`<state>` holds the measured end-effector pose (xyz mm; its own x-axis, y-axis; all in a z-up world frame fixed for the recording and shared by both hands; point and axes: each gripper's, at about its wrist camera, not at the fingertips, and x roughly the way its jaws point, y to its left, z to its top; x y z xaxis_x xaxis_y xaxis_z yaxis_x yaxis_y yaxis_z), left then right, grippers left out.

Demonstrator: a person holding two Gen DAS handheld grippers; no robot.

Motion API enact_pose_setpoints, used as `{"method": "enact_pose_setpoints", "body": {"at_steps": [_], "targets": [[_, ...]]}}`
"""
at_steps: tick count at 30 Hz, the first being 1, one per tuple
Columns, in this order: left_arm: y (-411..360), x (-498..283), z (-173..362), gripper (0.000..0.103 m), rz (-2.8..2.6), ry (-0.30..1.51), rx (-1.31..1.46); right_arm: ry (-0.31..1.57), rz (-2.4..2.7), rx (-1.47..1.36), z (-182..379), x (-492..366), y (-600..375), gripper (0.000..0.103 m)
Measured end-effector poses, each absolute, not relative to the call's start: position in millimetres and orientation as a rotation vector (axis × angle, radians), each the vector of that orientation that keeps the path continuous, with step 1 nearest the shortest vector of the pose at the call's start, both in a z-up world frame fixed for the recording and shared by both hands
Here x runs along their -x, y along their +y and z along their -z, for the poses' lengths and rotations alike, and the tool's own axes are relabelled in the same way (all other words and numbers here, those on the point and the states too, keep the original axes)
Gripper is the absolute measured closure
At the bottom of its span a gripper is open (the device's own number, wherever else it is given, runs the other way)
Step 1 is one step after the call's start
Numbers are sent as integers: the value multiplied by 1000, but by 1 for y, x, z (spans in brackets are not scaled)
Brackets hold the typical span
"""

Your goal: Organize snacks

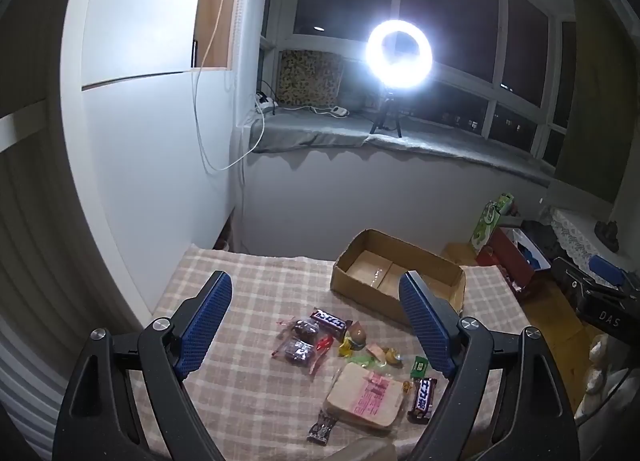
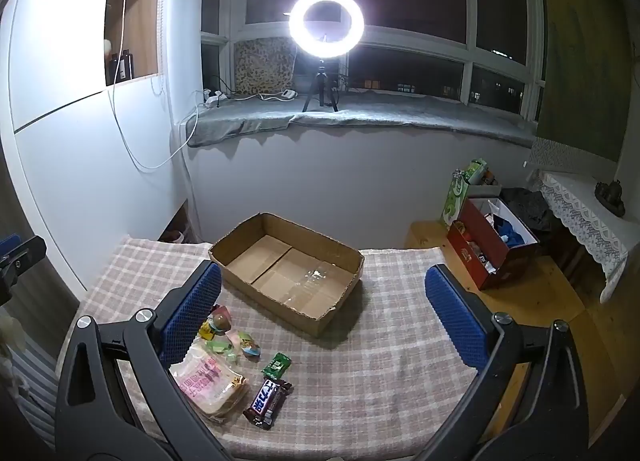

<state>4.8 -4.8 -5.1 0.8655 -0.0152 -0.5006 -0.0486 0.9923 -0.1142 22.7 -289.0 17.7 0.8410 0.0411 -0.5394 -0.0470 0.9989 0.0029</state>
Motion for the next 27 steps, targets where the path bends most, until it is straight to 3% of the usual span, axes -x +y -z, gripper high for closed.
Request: {"method": "enact_pose_setpoints", "body": {"at_steps": [27], "targets": [[-3,-8,3,17,-12,517,131,575,-47,5,-17,-24,-289,0]]}}
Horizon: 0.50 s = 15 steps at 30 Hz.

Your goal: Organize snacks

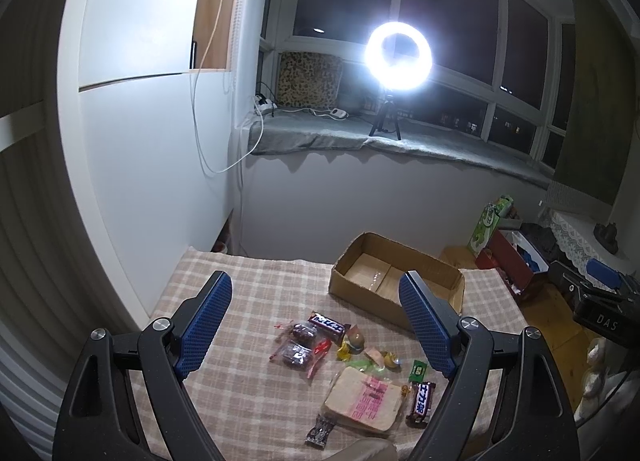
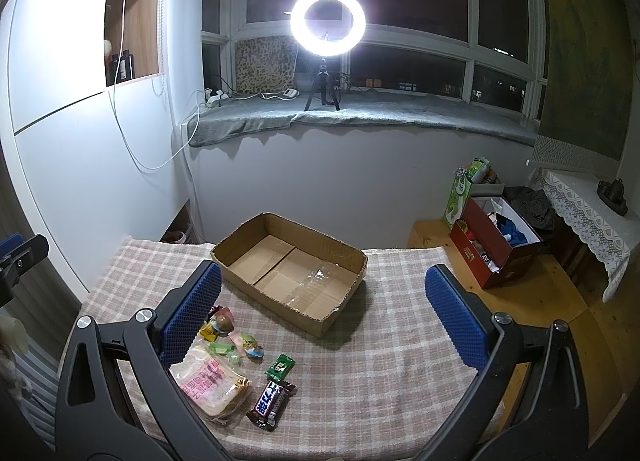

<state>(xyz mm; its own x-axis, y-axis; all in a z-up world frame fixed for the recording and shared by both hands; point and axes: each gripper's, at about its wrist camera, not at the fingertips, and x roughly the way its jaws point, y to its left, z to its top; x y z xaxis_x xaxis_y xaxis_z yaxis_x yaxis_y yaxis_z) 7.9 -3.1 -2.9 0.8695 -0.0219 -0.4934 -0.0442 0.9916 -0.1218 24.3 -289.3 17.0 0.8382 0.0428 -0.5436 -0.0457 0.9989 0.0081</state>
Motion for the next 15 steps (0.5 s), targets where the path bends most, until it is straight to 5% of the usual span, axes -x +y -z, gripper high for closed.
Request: {"method": "enact_pose_setpoints", "body": {"at_steps": [15], "targets": [[-3,-9,3,17,-13,516,132,575,-47,4,-14,-26,-289,0]]}}
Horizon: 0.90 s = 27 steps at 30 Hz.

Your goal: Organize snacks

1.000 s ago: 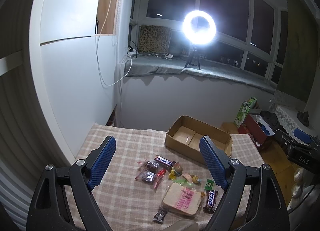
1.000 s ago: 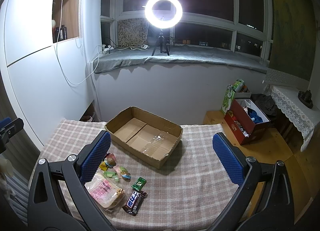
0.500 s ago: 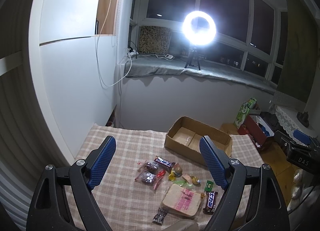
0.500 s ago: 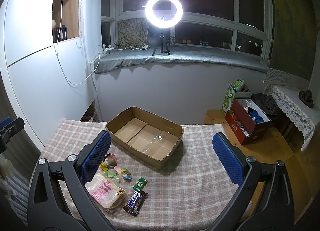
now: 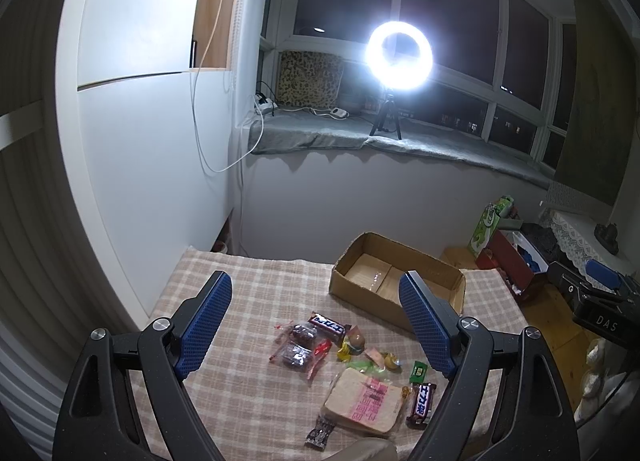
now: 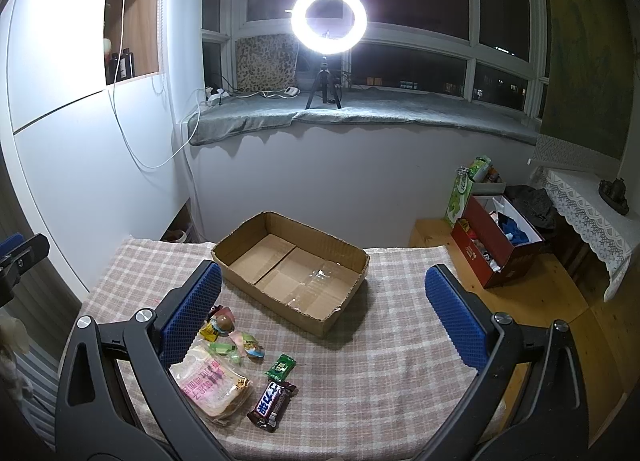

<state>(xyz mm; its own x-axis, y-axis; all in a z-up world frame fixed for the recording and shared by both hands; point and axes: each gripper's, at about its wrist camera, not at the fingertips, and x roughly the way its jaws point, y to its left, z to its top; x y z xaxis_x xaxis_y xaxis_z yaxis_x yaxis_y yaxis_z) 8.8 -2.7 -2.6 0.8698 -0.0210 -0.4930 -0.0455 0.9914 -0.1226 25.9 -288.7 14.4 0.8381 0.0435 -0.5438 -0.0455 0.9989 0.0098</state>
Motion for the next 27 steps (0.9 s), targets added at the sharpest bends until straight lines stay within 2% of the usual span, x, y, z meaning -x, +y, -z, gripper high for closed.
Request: {"method": "enact_pose_setpoints", "body": {"at_steps": [27], "targets": [[0,-18,3,17,-12,516,132,580,-48,2,-13,-31,-286,0]]}}
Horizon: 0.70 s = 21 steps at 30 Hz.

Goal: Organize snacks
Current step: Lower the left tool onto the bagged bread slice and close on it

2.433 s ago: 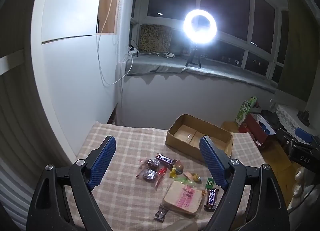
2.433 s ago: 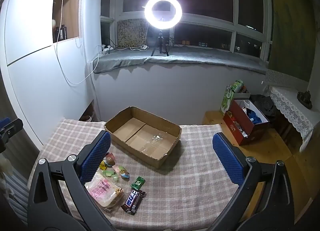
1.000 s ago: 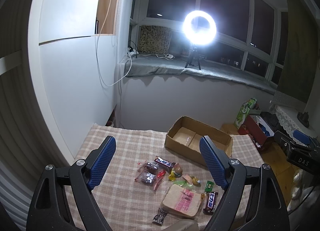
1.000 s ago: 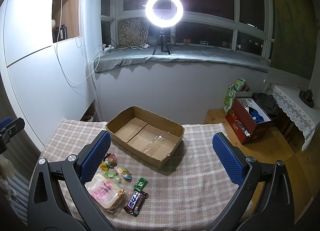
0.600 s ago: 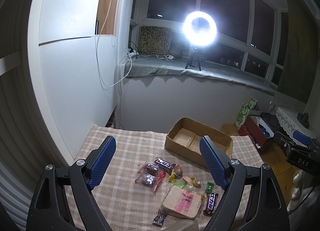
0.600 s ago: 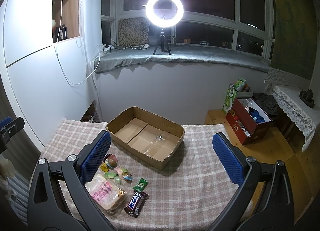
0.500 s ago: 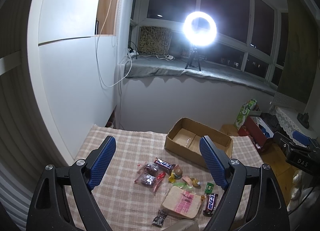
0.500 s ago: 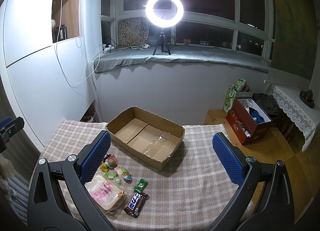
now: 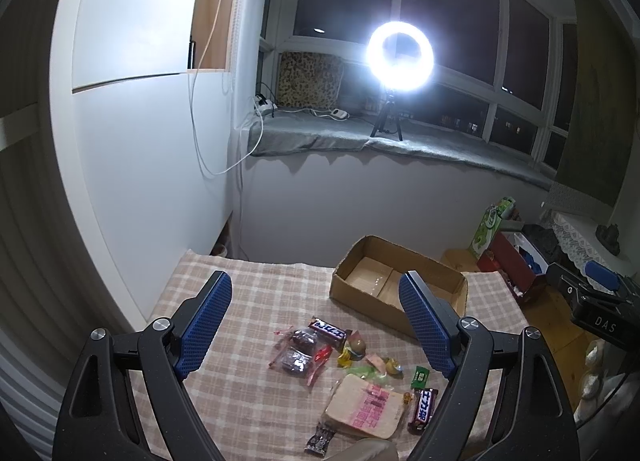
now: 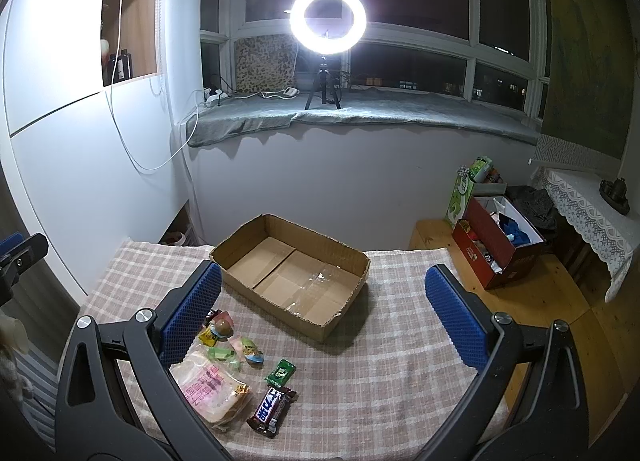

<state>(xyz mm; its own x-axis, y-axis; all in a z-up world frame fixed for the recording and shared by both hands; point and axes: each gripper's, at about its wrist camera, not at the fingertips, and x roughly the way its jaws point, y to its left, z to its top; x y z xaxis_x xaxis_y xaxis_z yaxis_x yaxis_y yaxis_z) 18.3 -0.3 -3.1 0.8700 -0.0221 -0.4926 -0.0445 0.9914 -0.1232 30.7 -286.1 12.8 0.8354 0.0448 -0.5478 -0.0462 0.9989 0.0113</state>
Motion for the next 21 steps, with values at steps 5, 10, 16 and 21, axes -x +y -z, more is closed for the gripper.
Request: {"method": "enact_pose_setpoints", "body": {"at_steps": [5,10,16,21], "targets": [[2,-23,8,17,-12,536,141,593,-47,4,-10,-34,-281,0],[9,-28,21,17,-5,589,167,647,-74,-14,7,-45,-284,0],[17,-34,41,19,8,665,213,760,-166,-44,37,-55,-286,0],[25,-45,63,20,57,762,287,861,-243,-101,63,-64,-287,0]]}}
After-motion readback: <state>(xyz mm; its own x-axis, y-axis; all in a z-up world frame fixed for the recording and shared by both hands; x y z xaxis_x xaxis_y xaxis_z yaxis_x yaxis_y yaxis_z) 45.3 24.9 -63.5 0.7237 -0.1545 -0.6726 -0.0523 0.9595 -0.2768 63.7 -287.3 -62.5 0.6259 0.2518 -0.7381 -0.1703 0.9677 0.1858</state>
